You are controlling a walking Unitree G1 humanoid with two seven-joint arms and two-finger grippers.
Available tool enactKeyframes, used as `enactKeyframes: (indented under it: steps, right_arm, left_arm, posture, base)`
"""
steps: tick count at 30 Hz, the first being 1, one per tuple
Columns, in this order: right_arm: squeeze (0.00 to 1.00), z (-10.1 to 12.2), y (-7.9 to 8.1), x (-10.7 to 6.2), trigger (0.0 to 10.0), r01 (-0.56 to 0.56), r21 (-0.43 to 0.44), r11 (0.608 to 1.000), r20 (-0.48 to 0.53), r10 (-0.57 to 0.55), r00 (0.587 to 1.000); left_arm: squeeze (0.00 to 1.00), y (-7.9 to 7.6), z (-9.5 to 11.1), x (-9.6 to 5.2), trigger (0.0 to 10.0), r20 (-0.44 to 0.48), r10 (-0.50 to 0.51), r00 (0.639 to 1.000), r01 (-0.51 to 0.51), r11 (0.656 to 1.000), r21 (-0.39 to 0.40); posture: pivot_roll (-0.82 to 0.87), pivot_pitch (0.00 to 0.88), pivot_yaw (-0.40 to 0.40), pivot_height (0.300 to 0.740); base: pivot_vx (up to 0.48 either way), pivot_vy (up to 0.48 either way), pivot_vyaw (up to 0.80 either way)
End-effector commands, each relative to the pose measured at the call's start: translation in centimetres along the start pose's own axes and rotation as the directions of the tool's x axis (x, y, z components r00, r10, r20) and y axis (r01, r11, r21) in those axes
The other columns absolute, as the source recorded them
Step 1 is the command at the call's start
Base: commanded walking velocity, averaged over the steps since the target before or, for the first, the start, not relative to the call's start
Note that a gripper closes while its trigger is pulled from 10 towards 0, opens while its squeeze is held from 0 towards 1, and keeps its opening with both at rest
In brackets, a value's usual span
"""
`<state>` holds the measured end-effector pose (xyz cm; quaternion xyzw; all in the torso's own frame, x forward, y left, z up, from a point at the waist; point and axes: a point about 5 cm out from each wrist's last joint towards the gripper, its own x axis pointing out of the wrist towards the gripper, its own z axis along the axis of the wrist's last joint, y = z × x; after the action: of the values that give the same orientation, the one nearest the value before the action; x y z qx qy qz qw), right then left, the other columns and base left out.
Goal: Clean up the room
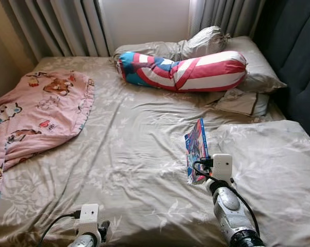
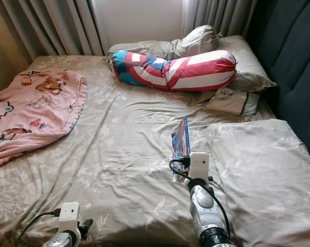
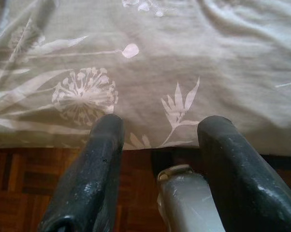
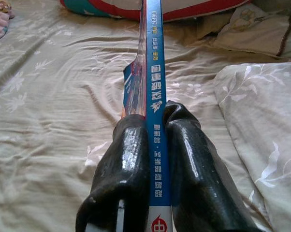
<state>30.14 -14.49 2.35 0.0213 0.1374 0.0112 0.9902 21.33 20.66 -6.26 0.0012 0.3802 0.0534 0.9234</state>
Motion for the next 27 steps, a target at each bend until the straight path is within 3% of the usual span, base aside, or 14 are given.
enactKeyframes:
  steps: [1, 10, 14, 19, 27]
  right_arm:
    - [0.00, 0.9, 0.5, 0.4, 10.0, -0.018, -0.009, 1.000, 0.036, 0.018, 0.999]
    - [0.00, 0.7, 0.4, 0.2, 10.0, -0.017, -0.002, 1.000, 0.040, 0.017, 0.999]
    - [0.00, 0.9, 0.4, 0.2, 10.0, -0.024, 0.006, 1.000, 0.050, 0.024, 0.998]
    - [0.00, 0.8, 0.5, 0.2, 10.0, -0.060, 0.016, 0.998, 0.046, 0.059, 0.997]
    - [0.00, 0.9, 1.3, 0.4, 10.0, -0.125, 0.045, 0.991, 0.040, 0.124, 0.992]
  left_arm:
    - [0.00, 0.3, -0.6, -0.1, 10.0, -0.026, 0.004, 1.000, -0.004, 1.000, 0.008]
    - [0.00, 0.4, -0.5, -0.1, 10.0, -0.017, 0.012, 1.000, -0.012, 1.000, 0.006]
    - [0.00, 1.0, 2.8, 0.1, 10.0, 0.170, 0.049, 0.984, -0.043, 0.998, -0.042]
    - [0.00, 0.7, 6.5, 0.3, 10.0, 0.330, 0.033, 0.943, -0.013, 0.998, -0.064]
    - [0.00, 0.4, 7.3, 0.3, 10.0, 0.369, 0.021, 0.929, 0.001, 0.998, -0.058]
  posture:
    - [-0.10, 0.080, 0.013, 0.637]
    - [-0.10, 0.077, 0.013, 0.637]
    - [-0.10, 0.074, 0.014, 0.637]
    - [-0.10, 0.068, 0.013, 0.637]
    - [-0.10, 0.059, 0.016, 0.637]
  base:
    - [0.000, 0.000, 0.00]
    - [0.000, 0.000, 0.00]
    - [0.000, 0.000, 0.00]
    - [0.000, 0.000, 0.00]
    - [0.000, 0.000, 0.00]
